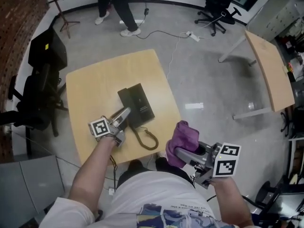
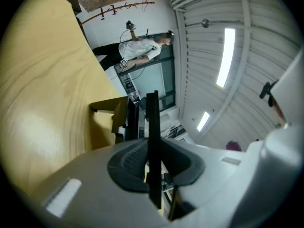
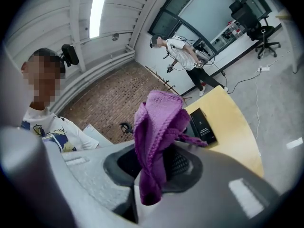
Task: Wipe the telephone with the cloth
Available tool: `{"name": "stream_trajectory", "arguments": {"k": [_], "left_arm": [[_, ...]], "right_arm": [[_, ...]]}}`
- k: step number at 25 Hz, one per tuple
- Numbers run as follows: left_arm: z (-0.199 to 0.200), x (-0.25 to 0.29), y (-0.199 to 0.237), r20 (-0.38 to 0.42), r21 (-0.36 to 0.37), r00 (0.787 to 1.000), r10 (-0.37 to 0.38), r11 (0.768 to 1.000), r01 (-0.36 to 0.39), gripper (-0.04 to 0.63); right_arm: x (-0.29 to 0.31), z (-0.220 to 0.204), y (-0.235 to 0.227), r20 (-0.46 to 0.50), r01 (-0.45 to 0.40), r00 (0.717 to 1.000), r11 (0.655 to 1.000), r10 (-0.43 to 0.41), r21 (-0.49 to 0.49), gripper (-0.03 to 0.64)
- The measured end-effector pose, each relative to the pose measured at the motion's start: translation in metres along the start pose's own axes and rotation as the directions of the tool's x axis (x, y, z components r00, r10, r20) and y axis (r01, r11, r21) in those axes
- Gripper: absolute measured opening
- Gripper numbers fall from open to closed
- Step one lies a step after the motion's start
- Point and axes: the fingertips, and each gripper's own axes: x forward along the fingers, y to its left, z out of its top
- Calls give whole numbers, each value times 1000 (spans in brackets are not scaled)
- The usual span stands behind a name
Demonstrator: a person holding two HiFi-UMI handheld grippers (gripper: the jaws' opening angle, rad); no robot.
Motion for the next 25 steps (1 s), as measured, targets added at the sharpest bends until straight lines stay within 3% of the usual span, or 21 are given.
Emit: {"name": "stream_trajectory", "arguments": {"k": [17, 20, 25], "left_arm": [[-17, 8, 19, -28, -113, 999, -34, 993, 31, 82], [-19, 7, 26, -43, -128, 999, 3, 992, -8, 83], [-18, 5, 32, -57, -69, 996, 75, 995, -79, 86]], "right_arm": [[16, 7, 25, -4, 11, 1000, 1000, -11, 9, 91], [20, 7, 26, -9, 25, 1000, 1000, -25, 4, 90], [30, 7, 28, -23, 53, 998, 998, -55, -45, 90]]}}
